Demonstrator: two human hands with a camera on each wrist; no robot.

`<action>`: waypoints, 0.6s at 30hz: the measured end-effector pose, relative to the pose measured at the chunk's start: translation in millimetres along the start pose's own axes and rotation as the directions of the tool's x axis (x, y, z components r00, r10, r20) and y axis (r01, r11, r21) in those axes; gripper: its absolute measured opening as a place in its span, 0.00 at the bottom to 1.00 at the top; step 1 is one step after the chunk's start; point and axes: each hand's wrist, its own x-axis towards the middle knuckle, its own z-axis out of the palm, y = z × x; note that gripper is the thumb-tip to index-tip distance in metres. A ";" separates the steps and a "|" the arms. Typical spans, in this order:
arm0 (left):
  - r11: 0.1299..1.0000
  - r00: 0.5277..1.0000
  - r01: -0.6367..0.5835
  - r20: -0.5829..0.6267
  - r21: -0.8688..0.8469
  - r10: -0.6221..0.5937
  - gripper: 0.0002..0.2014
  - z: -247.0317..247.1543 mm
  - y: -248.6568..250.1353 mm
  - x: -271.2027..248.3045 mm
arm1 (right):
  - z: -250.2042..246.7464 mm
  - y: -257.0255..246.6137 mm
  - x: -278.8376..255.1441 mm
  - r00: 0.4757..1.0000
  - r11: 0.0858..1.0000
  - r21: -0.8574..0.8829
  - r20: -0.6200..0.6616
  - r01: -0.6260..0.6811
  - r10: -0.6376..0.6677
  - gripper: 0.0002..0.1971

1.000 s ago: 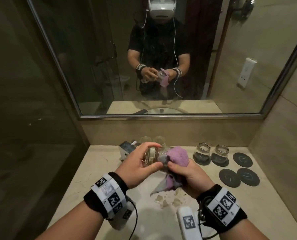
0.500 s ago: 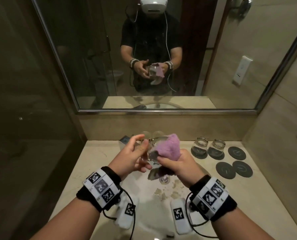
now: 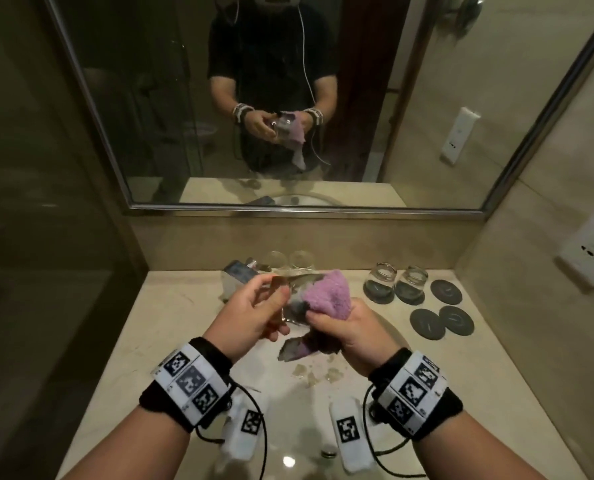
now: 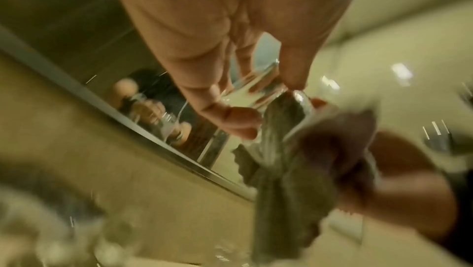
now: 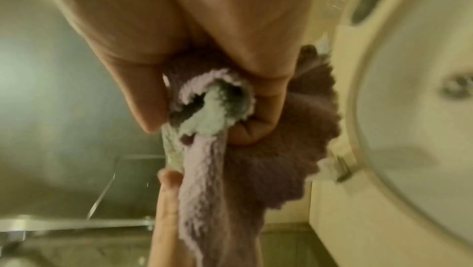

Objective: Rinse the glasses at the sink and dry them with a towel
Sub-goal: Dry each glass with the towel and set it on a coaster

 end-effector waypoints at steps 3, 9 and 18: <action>0.913 0.974 -0.225 0.091 0.341 0.206 0.21 0.2 -1.6 -2.1 | -8.9 0.5 4.2 0.999 0.987 0.160 -0.012 -0.030 0.032 0.21; 0.994 0.997 0.078 -0.020 0.080 -0.076 0.24 27.2 10.6 10.9 | -38.5 -2.9 3.7 0.999 0.999 -0.041 0.037 0.017 -0.016 0.14; 0.803 0.979 -0.197 0.076 0.563 0.187 0.28 48.5 4.2 20.7 | -76.3 5.0 12.0 0.995 0.966 0.249 0.050 0.066 -0.081 0.22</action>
